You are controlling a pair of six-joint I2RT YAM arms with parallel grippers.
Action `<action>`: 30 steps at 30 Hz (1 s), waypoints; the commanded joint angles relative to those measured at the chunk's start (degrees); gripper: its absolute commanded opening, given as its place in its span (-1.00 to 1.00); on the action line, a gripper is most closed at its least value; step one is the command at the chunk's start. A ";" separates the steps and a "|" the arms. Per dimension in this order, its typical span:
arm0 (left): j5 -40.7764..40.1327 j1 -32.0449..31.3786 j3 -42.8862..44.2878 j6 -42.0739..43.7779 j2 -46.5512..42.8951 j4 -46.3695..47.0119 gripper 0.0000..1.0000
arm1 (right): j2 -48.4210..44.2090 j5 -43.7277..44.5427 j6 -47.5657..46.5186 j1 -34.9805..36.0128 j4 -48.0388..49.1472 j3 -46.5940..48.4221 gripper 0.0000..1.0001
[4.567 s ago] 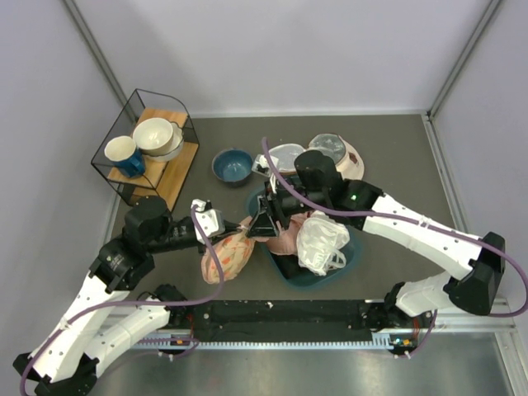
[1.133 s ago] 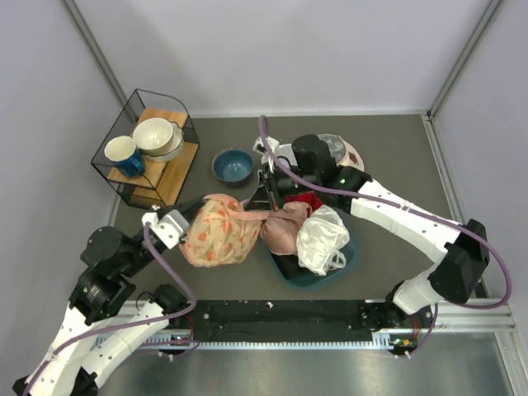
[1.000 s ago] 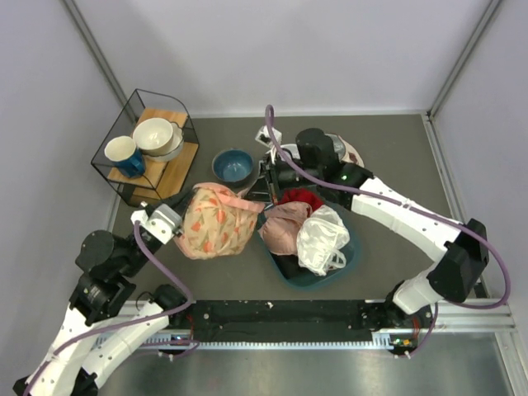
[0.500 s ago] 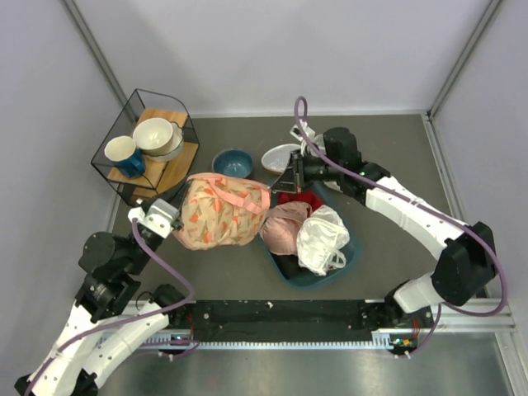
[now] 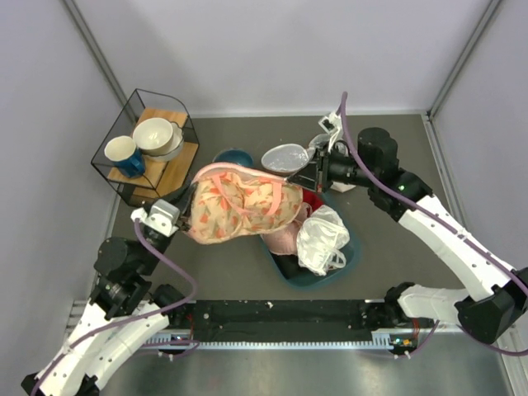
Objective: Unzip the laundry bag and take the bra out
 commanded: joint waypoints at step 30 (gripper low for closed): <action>37.47 -0.77 6.89 -18.64 28.06 0.14 0.95 | -2.09 -5.54 -6.07 1.73 -2.49 0.97 -1.00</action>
